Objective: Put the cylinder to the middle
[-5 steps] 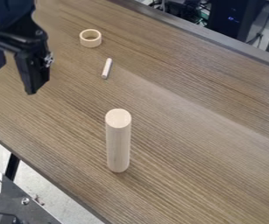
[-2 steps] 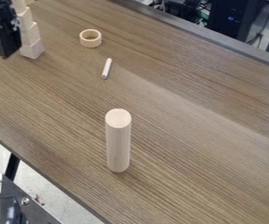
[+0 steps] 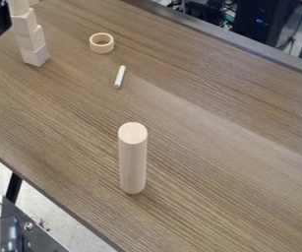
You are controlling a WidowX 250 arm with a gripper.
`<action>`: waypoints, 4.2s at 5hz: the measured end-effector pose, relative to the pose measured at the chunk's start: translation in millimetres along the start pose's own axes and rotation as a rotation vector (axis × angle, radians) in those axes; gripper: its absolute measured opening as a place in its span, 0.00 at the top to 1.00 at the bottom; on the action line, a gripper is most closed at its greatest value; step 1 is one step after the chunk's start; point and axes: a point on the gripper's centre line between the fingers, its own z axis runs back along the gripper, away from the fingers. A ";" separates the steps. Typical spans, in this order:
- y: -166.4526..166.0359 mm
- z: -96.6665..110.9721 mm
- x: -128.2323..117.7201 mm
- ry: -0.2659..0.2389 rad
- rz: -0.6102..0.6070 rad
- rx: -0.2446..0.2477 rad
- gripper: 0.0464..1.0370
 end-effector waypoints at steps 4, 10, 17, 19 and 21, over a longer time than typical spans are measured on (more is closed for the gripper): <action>43.7 -12.1 44.8 -0.020 -0.018 0.059 0.04; 47.3 -36.3 90.8 -0.027 -0.026 0.063 0.04; 52.4 -34.8 102.5 -0.071 0.009 0.059 0.54; 31.2 -8.1 93.5 -0.145 -0.040 0.052 0.54; -10.6 -33.2 65.0 -0.073 -0.164 0.021 0.54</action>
